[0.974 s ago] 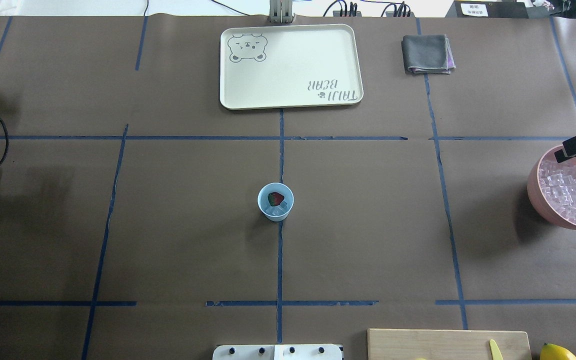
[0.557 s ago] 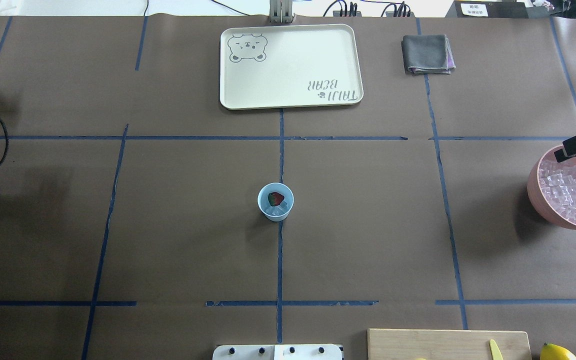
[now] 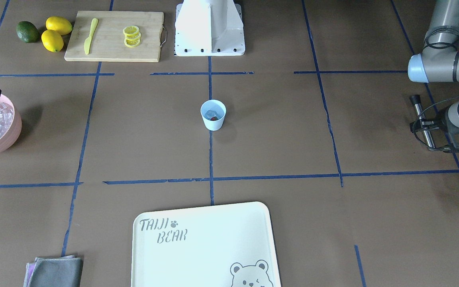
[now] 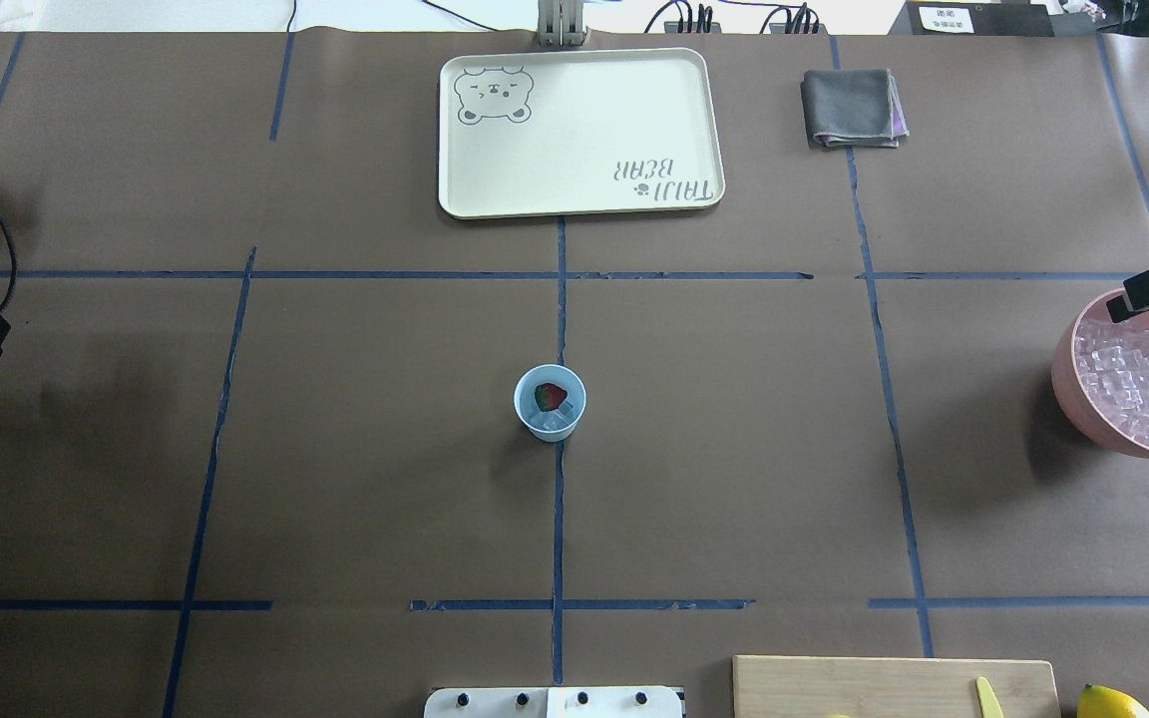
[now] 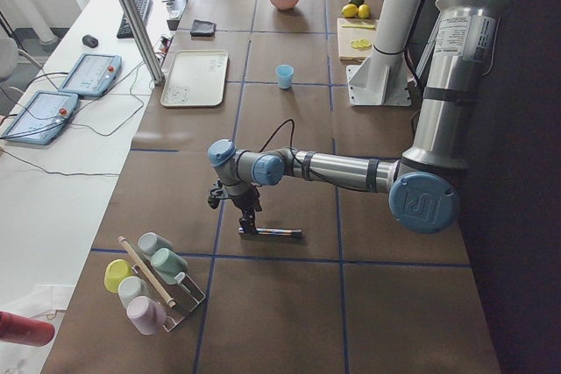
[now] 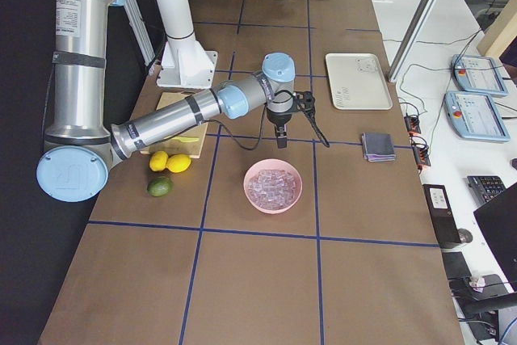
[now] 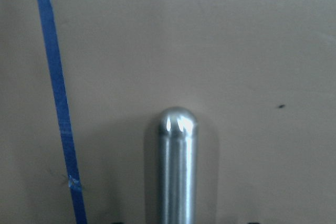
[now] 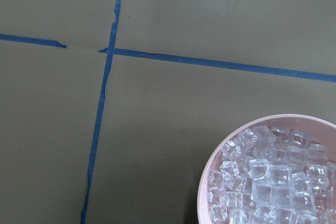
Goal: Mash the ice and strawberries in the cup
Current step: 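Lower the pestle onto the table with the left gripper and release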
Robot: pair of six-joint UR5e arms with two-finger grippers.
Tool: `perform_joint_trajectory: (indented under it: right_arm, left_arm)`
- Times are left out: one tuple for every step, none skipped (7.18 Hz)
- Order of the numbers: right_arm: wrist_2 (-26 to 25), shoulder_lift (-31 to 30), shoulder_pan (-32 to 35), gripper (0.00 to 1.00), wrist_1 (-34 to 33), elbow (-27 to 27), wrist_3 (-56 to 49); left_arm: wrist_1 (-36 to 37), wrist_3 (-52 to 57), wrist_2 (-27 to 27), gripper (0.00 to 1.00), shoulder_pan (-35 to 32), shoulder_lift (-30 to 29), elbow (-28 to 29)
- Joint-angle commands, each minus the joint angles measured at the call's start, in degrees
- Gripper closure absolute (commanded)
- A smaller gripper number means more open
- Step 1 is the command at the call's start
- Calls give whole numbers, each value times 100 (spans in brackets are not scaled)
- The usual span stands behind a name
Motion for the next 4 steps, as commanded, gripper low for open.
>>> perform_joint_trajectory:
  right_arm:
    - [177, -189, 243, 1, -64, 4, -219]
    - [196, -243, 427, 1, -73, -152, -603]
    - [196, -366, 602, 1, -73, -311, -955]
    - [196, -524, 735, 1, -108, -399, -1350]
  left_arm:
    - [50, 338, -573, 0, -508, 630, -1173]
    - [59, 654, -856, 0, -989, 714, -1344]
    - [76, 1171, -1120, 0, -1420, 828, -1485]
    - [77, 1733, -1427, 0, -1903, 1011, -1512]
